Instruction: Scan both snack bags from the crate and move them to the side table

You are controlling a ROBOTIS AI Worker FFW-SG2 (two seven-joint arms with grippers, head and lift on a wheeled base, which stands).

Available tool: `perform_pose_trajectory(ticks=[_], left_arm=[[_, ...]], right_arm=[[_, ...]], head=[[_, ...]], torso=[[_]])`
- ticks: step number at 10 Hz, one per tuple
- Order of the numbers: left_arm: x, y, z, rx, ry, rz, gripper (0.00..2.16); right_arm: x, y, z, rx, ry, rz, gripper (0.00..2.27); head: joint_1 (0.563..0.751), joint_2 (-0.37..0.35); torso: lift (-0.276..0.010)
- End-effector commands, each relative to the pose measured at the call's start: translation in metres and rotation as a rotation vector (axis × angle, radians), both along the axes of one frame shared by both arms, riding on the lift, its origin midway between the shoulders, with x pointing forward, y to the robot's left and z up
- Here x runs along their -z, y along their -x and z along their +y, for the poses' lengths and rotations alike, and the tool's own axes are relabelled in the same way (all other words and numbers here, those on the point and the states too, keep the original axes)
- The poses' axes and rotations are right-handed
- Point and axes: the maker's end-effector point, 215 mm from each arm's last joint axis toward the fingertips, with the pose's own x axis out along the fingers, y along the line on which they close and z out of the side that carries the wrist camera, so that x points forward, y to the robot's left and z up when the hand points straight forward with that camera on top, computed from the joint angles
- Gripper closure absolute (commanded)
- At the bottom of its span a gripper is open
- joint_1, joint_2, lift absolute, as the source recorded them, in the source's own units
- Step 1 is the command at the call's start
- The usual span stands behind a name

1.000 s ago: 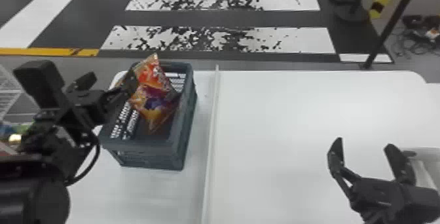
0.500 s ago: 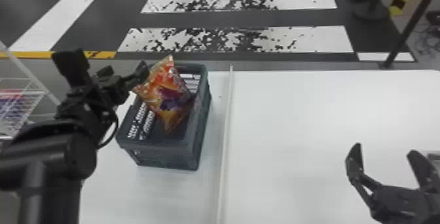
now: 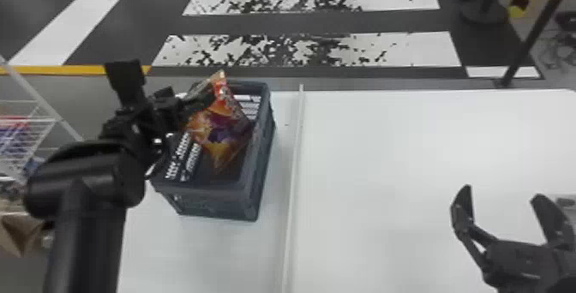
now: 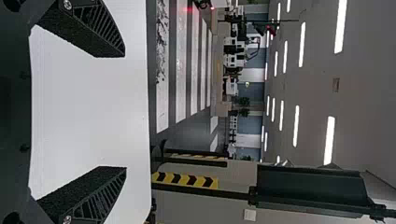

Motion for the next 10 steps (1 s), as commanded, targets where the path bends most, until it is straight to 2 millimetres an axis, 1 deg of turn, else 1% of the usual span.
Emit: perform_pose_trajectory(ticks=[1,2,3,4,5,6,7,8,9,10], left_arm=[[0.004,0.001,-0.007,0.040,-0.020,0.011,0.14],[0.009,0.003,-0.009,0.060,-0.038,0.024,0.18],[0.015,0.007,-0.013,0.089,-0.049,0.042,0.30],[0.019,0.011,-0.016,0.108,-0.047,0.049,0.53],[0.026,0.015,-0.017,0.110,-0.043,0.072,0.96],[0.034,0.020,-0.014,0.100,-0.038,0.097,1.62],[0.047,0.028,-0.013,0.098,-0.029,0.154,2.14],[0.053,0.034,-0.009,0.110,-0.059,0.189,2.14],[0.049,0.035,-0.012,0.127,-0.061,0.187,2.13],[0.043,0.037,-0.010,0.124,-0.060,0.180,2.13]], right_arm=[[0.000,-0.001,0.000,0.000,0.000,-0.001,0.06],[0.001,-0.001,0.000,0.000,0.000,0.003,0.06],[0.001,-0.001,0.000,-0.001,0.002,0.004,0.06],[0.002,-0.002,0.000,0.000,0.000,0.007,0.06],[0.002,-0.002,0.000,0.000,-0.001,0.007,0.06],[0.002,-0.002,-0.001,0.001,-0.002,0.007,0.06],[0.002,-0.002,-0.001,0.000,-0.001,0.007,0.06],[0.002,-0.002,-0.001,0.001,-0.003,0.006,0.06],[0.003,-0.002,-0.001,0.001,-0.004,0.007,0.06],[0.003,-0.002,-0.001,0.002,-0.005,0.007,0.06]], head=[[0.695,0.115],[0.695,0.102],[0.695,0.097],[0.695,0.094],[0.695,0.091],[0.695,0.091],[0.695,0.093],[0.695,0.095],[0.695,0.095],[0.695,0.096]], torso=[[-0.075],[-0.075],[-0.075],[-0.075],[-0.075],[-0.075],[-0.075],[-0.075],[-0.075],[-0.075]])
